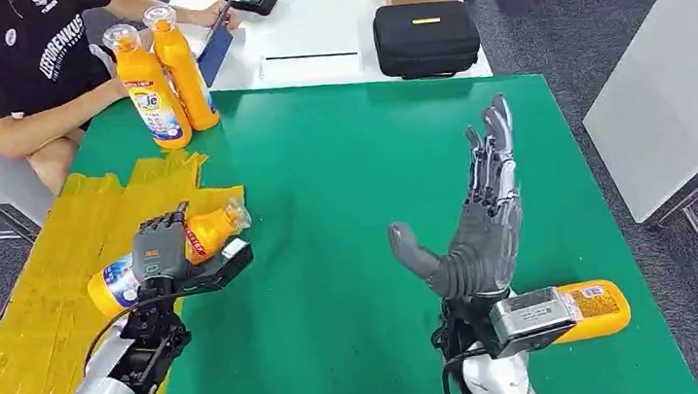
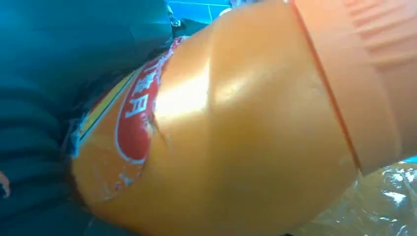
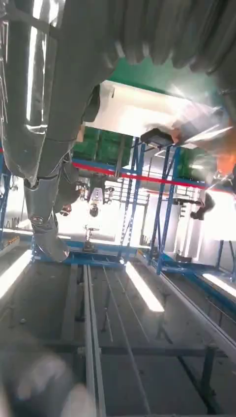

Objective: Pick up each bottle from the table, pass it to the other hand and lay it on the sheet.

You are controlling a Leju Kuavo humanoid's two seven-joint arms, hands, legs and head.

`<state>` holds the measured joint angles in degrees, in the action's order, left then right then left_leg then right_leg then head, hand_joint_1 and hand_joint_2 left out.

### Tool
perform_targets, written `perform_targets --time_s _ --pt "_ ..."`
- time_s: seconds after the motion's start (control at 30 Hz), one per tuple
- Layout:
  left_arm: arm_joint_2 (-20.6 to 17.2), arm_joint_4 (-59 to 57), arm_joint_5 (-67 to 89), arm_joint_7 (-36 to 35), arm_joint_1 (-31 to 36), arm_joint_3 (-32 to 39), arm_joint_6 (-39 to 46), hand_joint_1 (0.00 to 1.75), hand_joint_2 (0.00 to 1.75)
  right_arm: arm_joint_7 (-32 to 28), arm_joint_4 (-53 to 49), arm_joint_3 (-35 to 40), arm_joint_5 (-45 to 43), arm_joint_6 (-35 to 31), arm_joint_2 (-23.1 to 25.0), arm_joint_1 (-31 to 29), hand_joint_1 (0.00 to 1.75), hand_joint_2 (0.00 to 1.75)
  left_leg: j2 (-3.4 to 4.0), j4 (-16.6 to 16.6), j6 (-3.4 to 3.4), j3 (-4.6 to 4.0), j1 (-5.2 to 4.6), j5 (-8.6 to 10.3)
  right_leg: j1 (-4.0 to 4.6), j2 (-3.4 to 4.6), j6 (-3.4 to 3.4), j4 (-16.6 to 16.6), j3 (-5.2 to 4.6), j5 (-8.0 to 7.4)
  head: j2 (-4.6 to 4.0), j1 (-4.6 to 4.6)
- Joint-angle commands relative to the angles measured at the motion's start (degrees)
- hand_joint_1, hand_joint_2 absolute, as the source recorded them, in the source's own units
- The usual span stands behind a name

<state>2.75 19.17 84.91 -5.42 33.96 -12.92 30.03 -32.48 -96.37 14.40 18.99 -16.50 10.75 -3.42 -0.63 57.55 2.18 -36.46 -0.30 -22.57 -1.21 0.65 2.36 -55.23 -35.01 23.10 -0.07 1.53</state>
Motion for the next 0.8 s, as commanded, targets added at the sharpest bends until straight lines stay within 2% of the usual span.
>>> perform_targets --time_s 0.03,0.07,0.1,0.2,0.23,0.27,0.3,0.37,0.43,0.57,0.77,0.8 --pt "0.55 -3.78 -2.24 3.73 0.95 6.05 1.41 0.0 1.75 0.23 4.68 0.54 0.24 -0.28 -0.84 -2.37 0.0 1.75 0.14 -0.02 -0.13 0.34 0.05 -0.15 0.06 0.06 -0.12 0.05 0.31 0.1 0.0 0.02" --pt "1.03 -3.53 -4.22 5.74 0.9 7.9 1.64 0.0 1.75 0.24 4.85 0.48 0.27 -0.36 -0.75 -2.45 0.0 1.75 0.18 -0.01 -0.15 0.44 0.06 -0.2 0.08 0.07 -0.15 0.04 0.41 0.14 0.0 0.02" --pt "2.33 -2.68 -10.91 13.27 0.96 13.32 1.59 0.0 1.75 0.24 5.09 0.34 0.27 -0.63 -0.68 -2.44 0.0 1.75 0.16 -0.02 -0.12 0.34 0.06 -0.15 0.07 0.07 -0.12 0.06 0.32 0.09 0.0 0.02" --pt "3.61 -1.81 -13.62 18.09 1.85 15.83 3.82 0.0 1.75 0.24 5.7 0.13 0.29 -1.18 -0.7 -2.72 0.0 1.75 0.05 -0.02 -0.08 0.21 0.03 -0.08 0.04 -0.02 -0.08 0.05 0.2 0.06 0.0 0.02" --pt "4.46 -1.07 -16.05 21.7 2.24 17.67 4.0 0.0 1.75 0.12 6.03 0.14 0.4 -1.57 -0.74 -2.9 0.0 1.75 0.01 0.02 -0.14 0.36 0.06 -0.16 0.08 -0.09 -0.13 0.02 0.37 0.15 0.0 0.02" --pt "4.58 -1.02 -16.0 21.56 2.49 17.64 3.79 0.0 1.75 0.11 6.12 0.14 0.41 -1.6 -0.75 -2.94 0.0 1.75 -0.01 0.01 -0.08 0.16 0.06 -0.06 0.07 -0.07 -0.08 0.05 0.18 0.05 0.0 0.0" --pt "5.23 -0.16 -18.48 24.53 2.47 19.2 3.27 0.0 1.75 -0.02 6.32 0.22 0.58 -1.81 -0.83 -3.04 0.0 1.75 0.02 0.03 -0.11 0.26 0.07 -0.12 0.08 -0.06 -0.11 0.03 0.27 0.1 0.0 0.02" --pt "6.89 2.37 -27.19 34.88 2.71 23.37 1.18 0.0 1.75 -0.13 6.92 0.49 1.36 -2.33 -1.17 -3.27 0.0 1.75 -0.02 0.04 -0.12 0.31 0.07 -0.15 0.08 -0.11 -0.12 0.02 0.34 0.14 0.0 0.02" --pt "8.52 7.44 -31.59 39.86 2.07 23.35 0.7 0.0 1.75 -0.16 7.87 0.33 1.62 -2.75 -1.26 -3.8 0.0 1.75 -0.13 0.07 -0.11 0.29 0.08 -0.13 0.1 -0.19 -0.12 0.0 0.35 0.15 0.0 0.04" --pt "9.79 16.12 -35.44 40.2 -0.27 19.39 -1.6 0.0 1.75 0.1 7.91 0.05 2.53 -3.13 -1.17 -4.24 0.0 1.75 -0.15 0.03 -0.05 0.14 0.04 -0.04 0.04 -0.13 -0.07 0.02 0.18 0.06 0.0 0.0" --pt "9.61 17.01 -36.2 40.37 -0.78 17.68 -1.18 0.0 1.75 0.35 7.74 0.01 3.01 -3.2 -1.1 -4.1 0.0 1.75 -0.04 0.01 -0.13 0.38 0.04 -0.17 0.06 -0.06 -0.13 0.02 0.4 0.15 0.0 0.02" --pt "9.73 17.56 -36.6 39.91 -1.03 16.75 -1.52 0.0 1.75 0.56 7.66 -0.05 3.48 -3.22 -1.05 -4.15 0.0 1.75 -0.07 -0.01 -0.08 0.22 0.03 -0.07 0.04 -0.05 -0.08 0.04 0.24 0.06 0.0 0.02"
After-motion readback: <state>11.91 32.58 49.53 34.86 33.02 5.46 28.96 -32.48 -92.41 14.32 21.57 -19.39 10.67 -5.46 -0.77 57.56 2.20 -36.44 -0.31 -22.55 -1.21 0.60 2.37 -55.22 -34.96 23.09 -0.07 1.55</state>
